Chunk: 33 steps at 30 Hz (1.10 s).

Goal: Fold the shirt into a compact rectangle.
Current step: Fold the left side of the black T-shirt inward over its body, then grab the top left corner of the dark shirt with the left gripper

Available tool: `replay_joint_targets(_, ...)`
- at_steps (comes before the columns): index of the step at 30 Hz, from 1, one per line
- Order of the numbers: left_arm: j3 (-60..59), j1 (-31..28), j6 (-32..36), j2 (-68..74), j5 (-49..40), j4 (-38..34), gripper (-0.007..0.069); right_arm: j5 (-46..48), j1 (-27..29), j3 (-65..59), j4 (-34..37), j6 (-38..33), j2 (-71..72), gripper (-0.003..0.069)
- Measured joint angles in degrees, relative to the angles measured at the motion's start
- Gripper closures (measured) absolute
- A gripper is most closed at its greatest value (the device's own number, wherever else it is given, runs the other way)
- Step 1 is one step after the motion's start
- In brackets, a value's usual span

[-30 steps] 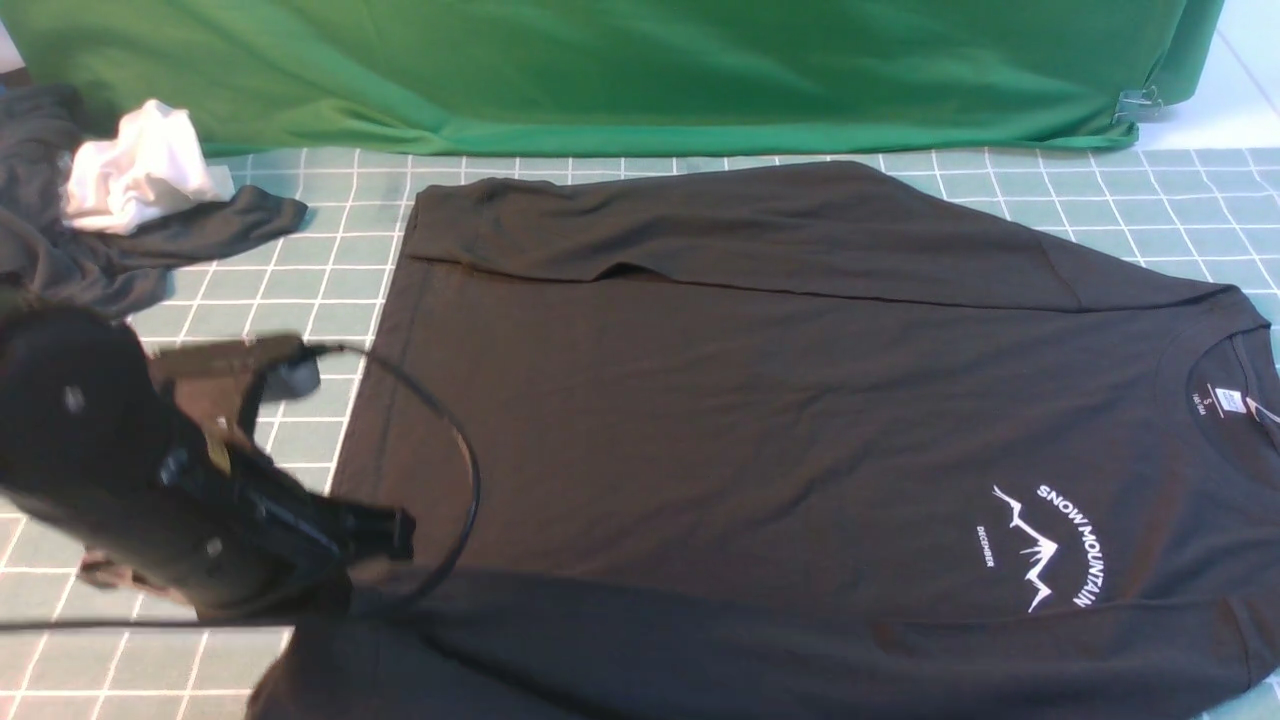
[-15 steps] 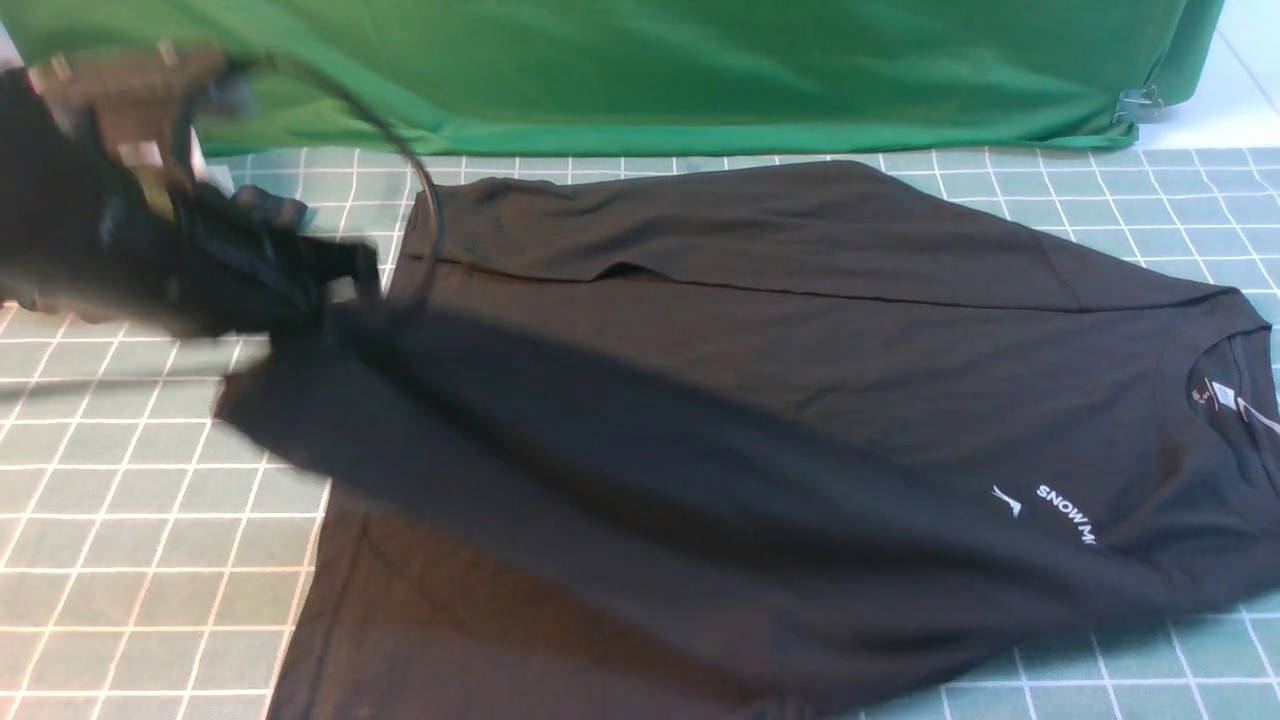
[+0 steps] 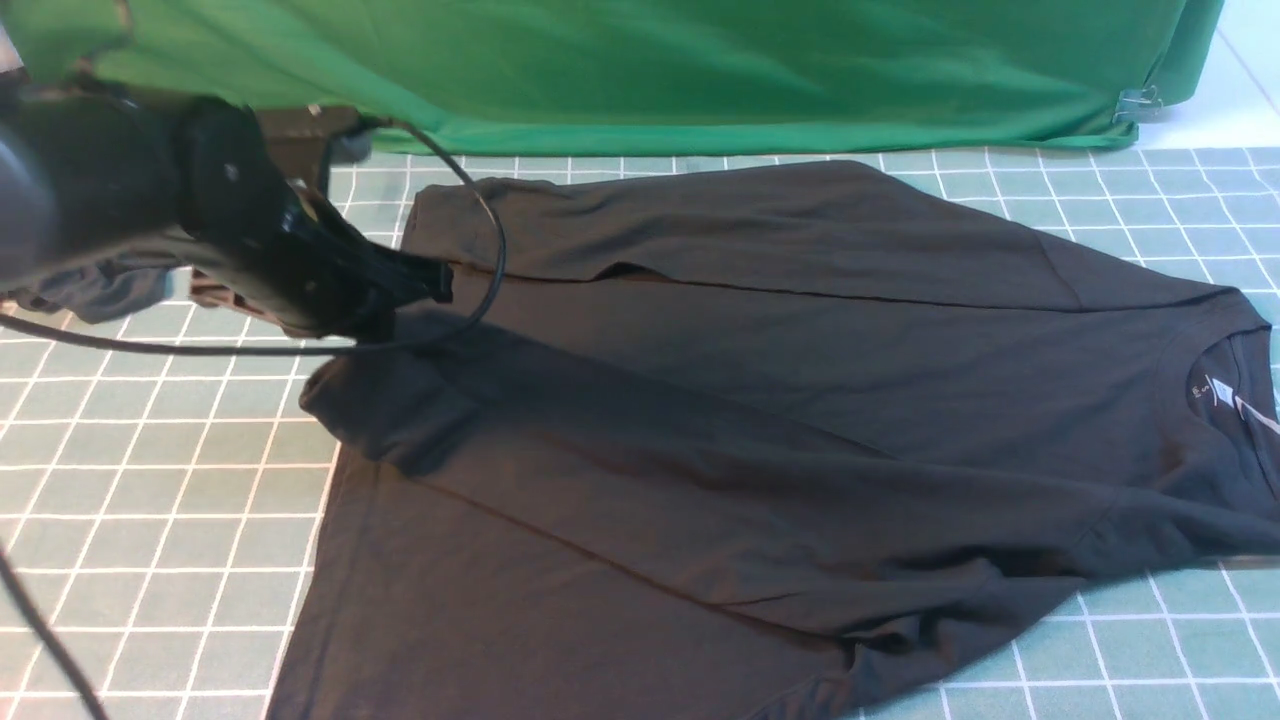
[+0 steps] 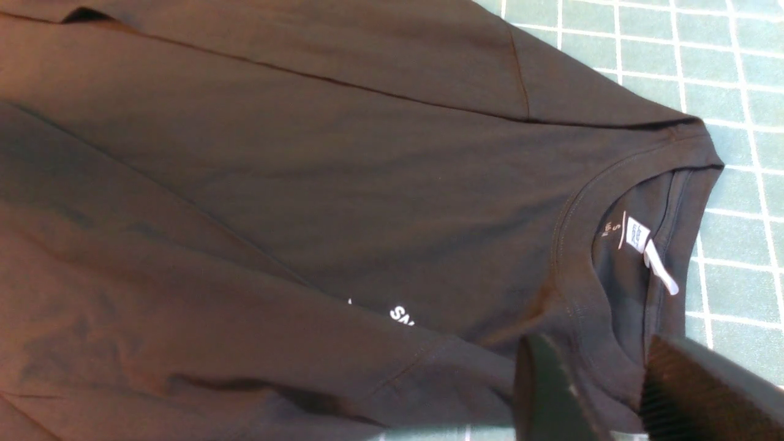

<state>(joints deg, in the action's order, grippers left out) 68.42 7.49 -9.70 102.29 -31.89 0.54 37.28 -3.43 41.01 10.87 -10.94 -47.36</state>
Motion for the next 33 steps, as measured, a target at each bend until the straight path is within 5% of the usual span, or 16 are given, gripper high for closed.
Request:
replay_joint_targets(6,1.96,-2.94,-5.56,3.83,0.87,0.05,0.0511,-0.05,0.0,0.0,0.0,0.0,0.0,0.0424)
replay_joint_targets(15,18.15,-7.72,-7.33,6.34,-5.54,-1.59,0.023,-0.07,0.0,0.0,0.0,1.82,0.0,0.0423)
replay_joint_targets(17,24.35,-7.99,-4.99,9.56,-9.61,-7.51,0.0174,-0.39,0.0,0.0,0.0,1.83,0.0,0.0423)
replay_joint_targets(24,31.11,-6.95,0.28,20.09,-13.94,-26.72,0.0148,-1.29,0.0,0.0,0.06,1.89,0.0,0.0423)
replay_joint_targets(33,32.46,-6.31,-1.77,26.1,-7.53,-30.24,0.0178,-3.71,0.0,0.0,0.06,1.89,0.0,0.0422)
